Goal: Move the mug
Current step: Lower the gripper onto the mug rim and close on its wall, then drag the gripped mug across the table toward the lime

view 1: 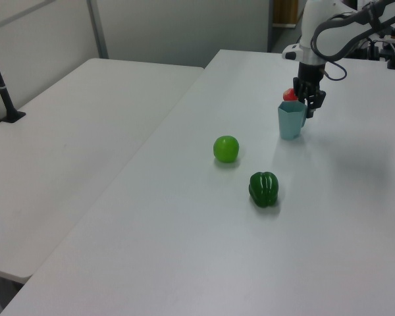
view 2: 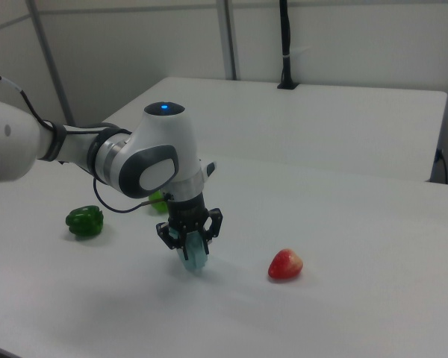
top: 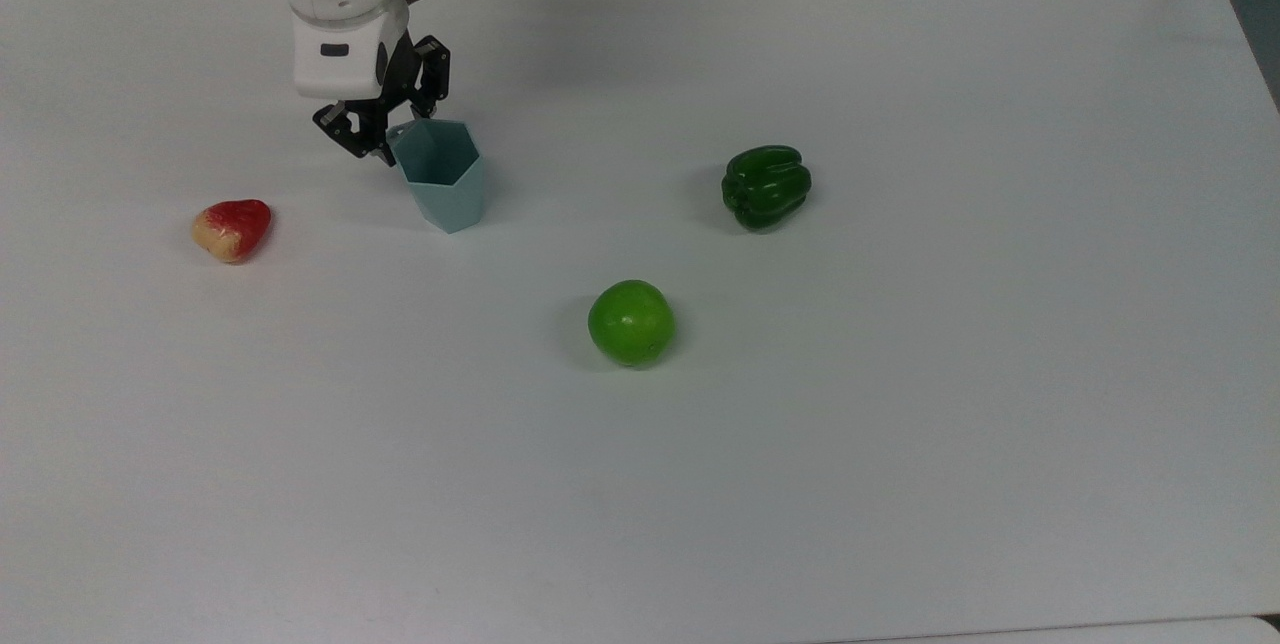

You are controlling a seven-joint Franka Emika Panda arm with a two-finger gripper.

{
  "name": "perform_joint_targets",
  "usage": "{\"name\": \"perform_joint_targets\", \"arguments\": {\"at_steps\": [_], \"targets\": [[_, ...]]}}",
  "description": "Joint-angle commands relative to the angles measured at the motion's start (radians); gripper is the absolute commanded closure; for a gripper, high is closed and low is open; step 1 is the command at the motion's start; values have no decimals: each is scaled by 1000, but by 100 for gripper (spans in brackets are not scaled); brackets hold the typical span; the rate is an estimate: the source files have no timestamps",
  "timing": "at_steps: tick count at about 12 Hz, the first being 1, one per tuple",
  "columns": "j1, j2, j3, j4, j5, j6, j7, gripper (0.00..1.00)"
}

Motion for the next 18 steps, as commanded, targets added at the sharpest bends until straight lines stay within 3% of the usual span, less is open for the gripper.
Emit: {"name": "perform_joint_targets", "arguments": {"at_steps": [1,5,15,18], "targets": [[10,-4,0,-11,-24,33,31,56],[9,-10,0,-9,-24,30,30,71],[1,-57,0,-6,-6,15,88,82],[-7,-65,-13,70,84,-60,105,84]]}}
